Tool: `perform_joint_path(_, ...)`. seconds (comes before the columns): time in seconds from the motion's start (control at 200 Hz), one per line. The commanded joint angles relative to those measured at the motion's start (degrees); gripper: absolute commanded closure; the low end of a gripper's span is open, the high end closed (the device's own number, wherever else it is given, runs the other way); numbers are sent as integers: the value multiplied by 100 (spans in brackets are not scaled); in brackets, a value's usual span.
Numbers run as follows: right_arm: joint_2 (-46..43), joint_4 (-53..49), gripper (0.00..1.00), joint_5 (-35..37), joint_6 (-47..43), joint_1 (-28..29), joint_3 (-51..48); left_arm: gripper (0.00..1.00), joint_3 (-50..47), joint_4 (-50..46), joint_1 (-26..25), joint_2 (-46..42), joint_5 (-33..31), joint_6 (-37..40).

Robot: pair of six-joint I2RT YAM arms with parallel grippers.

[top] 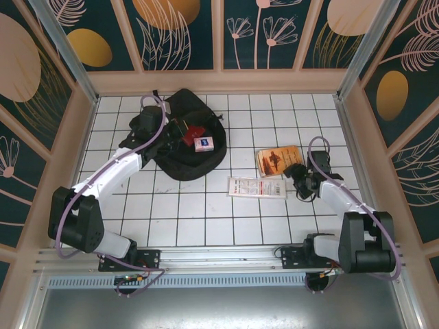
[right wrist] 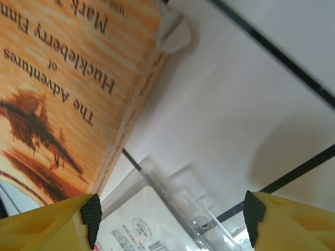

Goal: Pack the student bag
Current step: Move the loose stationery to the center of the table, then pick up the loose stationery at the center of the table.

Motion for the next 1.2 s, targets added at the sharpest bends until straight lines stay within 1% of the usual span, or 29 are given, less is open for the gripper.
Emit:
perform_joint_path(0.0, -26, 381, 26, -610, -33, -25, -238, 100, -318, -154, -131, -112, -9, -131)
perform_joint_path(0.115, -176, 437, 25, -688, -3, 2, -448, 100, -455, -185, -341, -112, -232, -205)
perform_joint_path(0.195, -244, 639, 26, -921, 56, 74, -616, 100, -483, -149, -444, -104, -345, -304)
perform_joint_path(0.23, -259, 734, 26, -1023, 82, 154, -677, 100, -664, -92, -468, -101, -363, -352)
perform_joint_path(0.355, -178, 1159, 27, -1345, 117, 502, -804, 100, -867, 104, -500, -34, -291, -520)
perform_joint_path(0.5, 18, 1653, 28, -1621, 127, 983, -807, 100, -970, 179, -517, 28, -247, -592)
perform_joint_path(0.56, 76, 1955, 29, -1819, 138, 1134, -833, 100, -988, 190, -517, 32, -250, -567)
perform_joint_path(0.646, 147, 2140, 30, -1907, 32, 1276, -826, 100, -993, 179, -517, 38, -224, -538)
perform_joint_path(0.701, 186, 2345, 31, -2065, 20, 1287, -888, 100, -1014, 215, -518, 42, -156, -528)
perform_joint_path(0.771, 206, 2840, 33, -2367, 124, 1290, -1036, 100, -1038, 259, -526, 80, -66, -547)
perform_joint_path(0.866, 271, 3286, 40, -2537, 236, 1334, -1132, 100, -1033, 306, -526, 149, 41, -560)
perform_joint_path(0.941, 390, 3384, 45, -2537, 217, 1372, -1102, 100, -1008, 348, -525, 186, 128, -588)
perform_joint_path(1.191, 939, 2780, 55, -1970, -190, 1472, -971, 100, -953, 331, -529, 160, 162, -566)
